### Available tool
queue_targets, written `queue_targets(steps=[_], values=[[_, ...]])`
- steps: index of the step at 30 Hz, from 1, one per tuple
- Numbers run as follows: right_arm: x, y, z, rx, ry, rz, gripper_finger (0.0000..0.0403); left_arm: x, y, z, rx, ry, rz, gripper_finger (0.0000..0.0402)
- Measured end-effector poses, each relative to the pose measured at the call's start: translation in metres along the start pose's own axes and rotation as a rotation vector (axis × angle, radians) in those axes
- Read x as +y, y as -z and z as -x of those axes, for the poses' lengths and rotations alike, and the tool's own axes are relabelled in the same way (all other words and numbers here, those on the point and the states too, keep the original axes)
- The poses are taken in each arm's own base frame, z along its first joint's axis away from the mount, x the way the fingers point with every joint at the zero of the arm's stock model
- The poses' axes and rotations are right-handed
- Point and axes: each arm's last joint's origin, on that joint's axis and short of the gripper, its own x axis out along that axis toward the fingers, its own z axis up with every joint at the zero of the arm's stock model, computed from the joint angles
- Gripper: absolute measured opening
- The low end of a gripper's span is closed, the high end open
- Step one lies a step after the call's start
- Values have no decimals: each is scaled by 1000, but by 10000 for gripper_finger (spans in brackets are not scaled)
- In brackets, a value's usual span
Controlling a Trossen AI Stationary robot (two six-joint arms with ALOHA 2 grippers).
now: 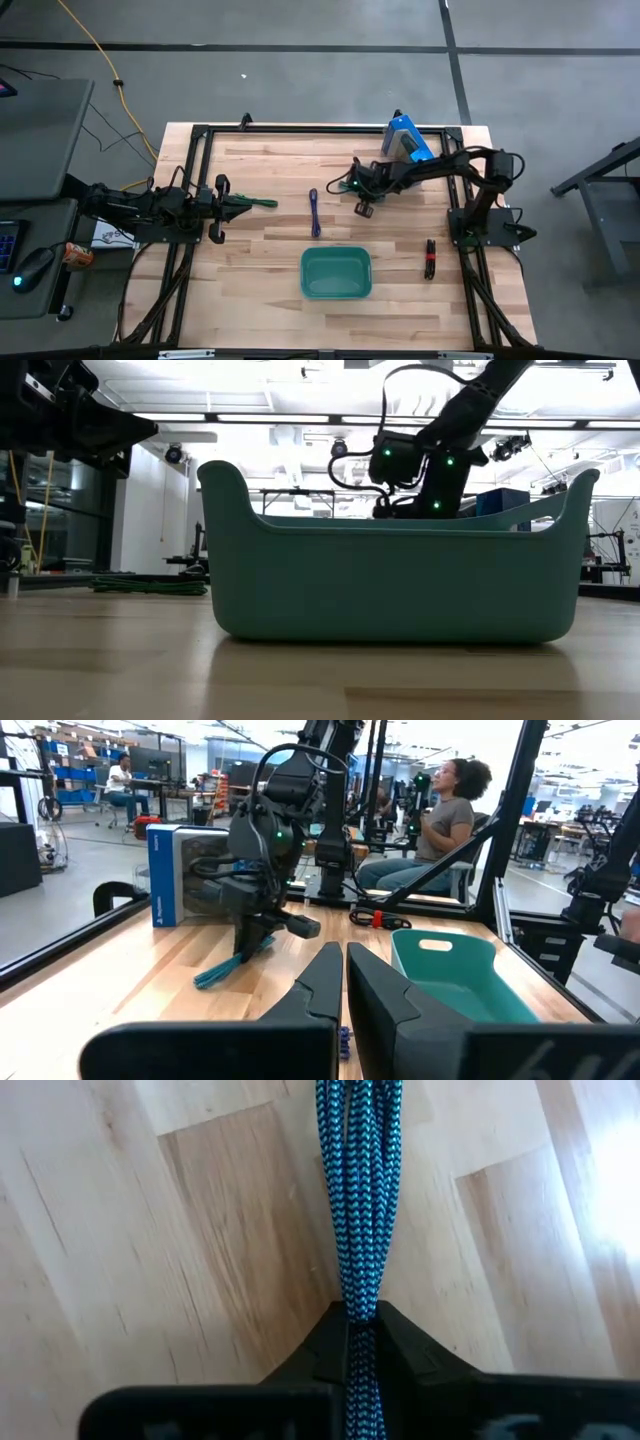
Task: Pick and place USB-C Cables
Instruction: Put the black blue charger cable into the green bin
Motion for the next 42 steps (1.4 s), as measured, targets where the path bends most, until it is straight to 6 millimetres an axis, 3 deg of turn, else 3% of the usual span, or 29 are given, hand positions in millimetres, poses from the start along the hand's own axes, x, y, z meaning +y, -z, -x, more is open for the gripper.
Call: queue_targets(steps=[6, 9, 16, 23, 27, 31, 42], values=[[3, 2, 28, -68, -8, 42, 5, 0, 0, 0, -1, 0, 0, 0], [4, -7, 62, -229, -15, 38, 5, 0, 0, 0, 0, 0, 0, 0], [16, -2, 124, -583, -67, 83, 5, 0, 0, 0, -1, 0, 0, 0], [17, 53, 134, -994, -180, 15, 5, 0, 0, 0, -1, 0, 0, 0], [13, 74, 141, -1206, -261, -24, 5, 0, 0, 0, -3, 0, 1, 0], [11, 83, 143, -1235, -281, -19, 5, 0, 0, 0, -2, 0, 1, 0], [11, 83, 143, -1233, -303, -25, 5, 0, 0, 0, -1, 0, 0, 0]])
